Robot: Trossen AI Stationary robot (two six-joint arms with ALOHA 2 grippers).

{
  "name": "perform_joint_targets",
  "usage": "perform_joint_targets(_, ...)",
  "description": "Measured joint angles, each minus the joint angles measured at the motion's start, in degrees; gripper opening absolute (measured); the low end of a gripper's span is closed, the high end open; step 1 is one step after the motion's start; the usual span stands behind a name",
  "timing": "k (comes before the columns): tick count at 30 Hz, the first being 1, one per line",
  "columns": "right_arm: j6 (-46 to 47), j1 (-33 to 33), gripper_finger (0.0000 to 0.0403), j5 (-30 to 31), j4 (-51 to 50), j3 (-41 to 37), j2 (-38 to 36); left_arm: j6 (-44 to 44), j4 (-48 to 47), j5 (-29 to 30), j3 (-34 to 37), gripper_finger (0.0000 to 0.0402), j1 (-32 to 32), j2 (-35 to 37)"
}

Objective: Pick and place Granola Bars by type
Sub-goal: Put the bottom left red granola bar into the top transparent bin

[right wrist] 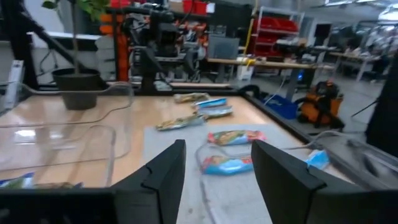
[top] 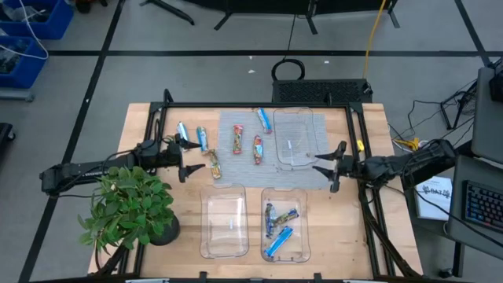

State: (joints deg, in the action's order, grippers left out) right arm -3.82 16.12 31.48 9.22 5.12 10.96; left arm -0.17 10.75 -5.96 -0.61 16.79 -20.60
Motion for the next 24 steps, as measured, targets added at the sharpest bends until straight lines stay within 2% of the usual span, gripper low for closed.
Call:
perform_joint_targets(3, -0.73, -2.52, 0.0159, -3.17, -0.07, -0.66, -2.12, -0.36, 0.01, 0.02, 0.01, 0.0397, 0.0, 0.0)
perform_joint_targets(8, 0.59, -9.87, 0.0139, -16.1, -0.04, -1.17, -3.08, -2.07, 0.01, -1.18, 0.0, 0.0397, -0.01, -0.02)
perform_joint_targets(14, -0.08, -19.51, 0.0124, -27.93, -0.4, -1.22, -3.34, -3.1, 0.02, -0.72, -0.01, 0.0397, 0.0, 0.0)
perform_joint_targets(20, -1.39, -22.6, 0.0125, -26.81, -0.44, -1.22, -3.32, -11.46, -0.46, -0.26, -1.5, 0.0397, -0.02, -0.9)
perform_joint_targets(24, -1.39, -22.43, 0.0124, -27.08, -0.42, -1.24, -3.3, -10.98, -3.41, 4.87, -6.27, 0.0397, -0.01, -5.32)
